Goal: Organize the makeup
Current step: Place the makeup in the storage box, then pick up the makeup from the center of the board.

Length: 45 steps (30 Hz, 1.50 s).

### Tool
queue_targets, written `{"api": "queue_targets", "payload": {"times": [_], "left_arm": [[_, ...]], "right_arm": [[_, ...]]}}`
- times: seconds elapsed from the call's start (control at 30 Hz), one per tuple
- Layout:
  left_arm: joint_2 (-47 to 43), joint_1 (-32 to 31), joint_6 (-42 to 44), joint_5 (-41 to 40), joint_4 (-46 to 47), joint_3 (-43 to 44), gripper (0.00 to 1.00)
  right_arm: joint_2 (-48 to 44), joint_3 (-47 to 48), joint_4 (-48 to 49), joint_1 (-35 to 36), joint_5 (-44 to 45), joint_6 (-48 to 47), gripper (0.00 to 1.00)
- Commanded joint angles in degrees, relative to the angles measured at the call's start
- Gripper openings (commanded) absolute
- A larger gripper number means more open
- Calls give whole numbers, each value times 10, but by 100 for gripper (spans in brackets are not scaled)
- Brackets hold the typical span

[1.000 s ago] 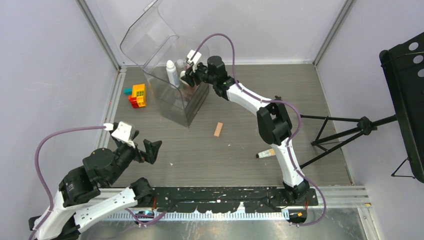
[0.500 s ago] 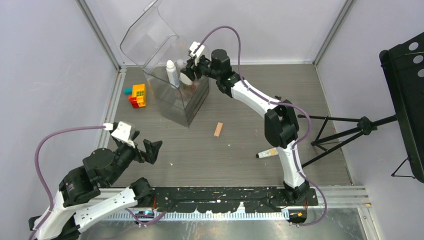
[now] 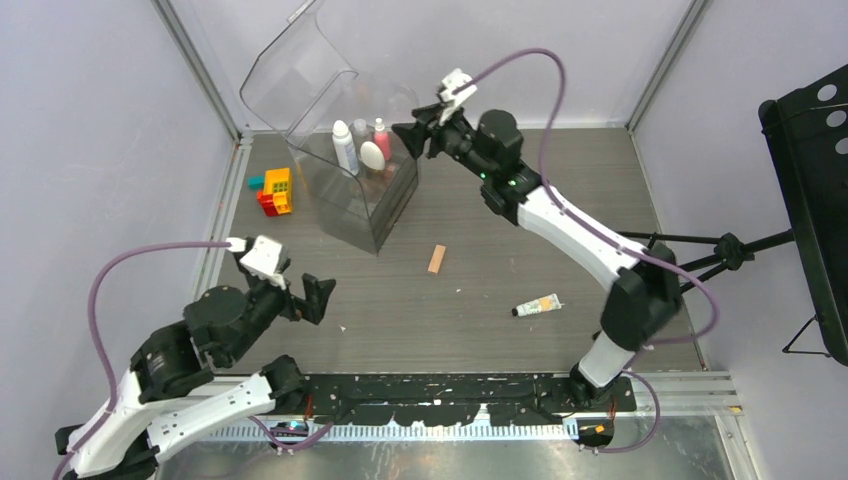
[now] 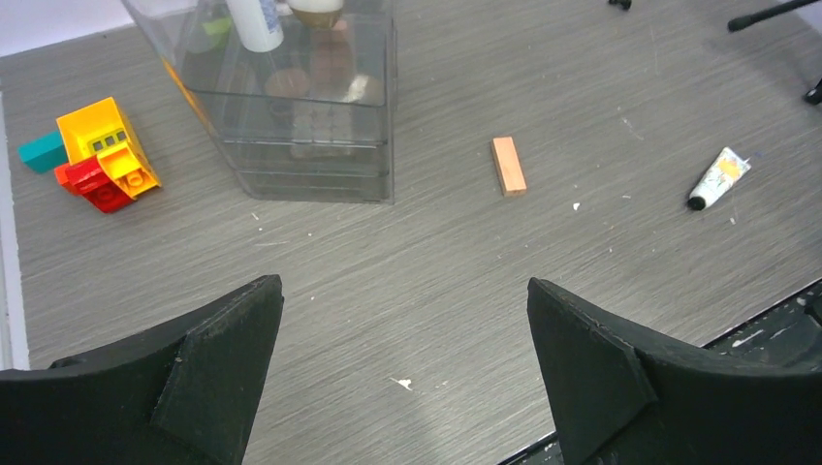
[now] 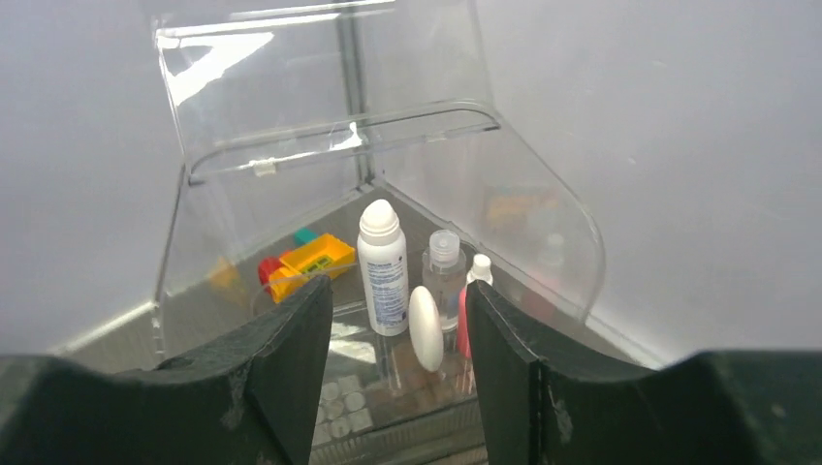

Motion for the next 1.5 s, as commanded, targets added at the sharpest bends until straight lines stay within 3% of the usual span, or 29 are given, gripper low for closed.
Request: {"api": "queue_targets", "payload": {"times": [0.0,0.23,0.47,0.6,0.77,0.97,1.1,1.27,1.47], "left_arm": [[63,1,-12,14,45,8,100],[138,1,-34,22,78,18,100],[207,1,-35,87,143,11,100],[264,1,-32,141,179,22,100],[336,-2,-28,215,273,9,99],[473,-41,8,235,381,27,99],[555,-58,35,275,482,10,100],[645,-63,42,387,613,-7,100],[756,-80,97,456,737,10,98]], "right_arm": [[-102,-101,41,-1,148,135,58],[-239,-253,-146,-1,269,227,66],[-311,-272,-524,0,415,329,77],[-322,-279,-664,-1,438,392,83],[-375,-345,-702,-14,445,463,85],[-423,-357,-723,-100,400,476,86],[-470,-313,-760,-132,423,467,86],[-527,-227,-810,-135,476,451,85],[-578,-164,-837,-135,500,441,84]]}}
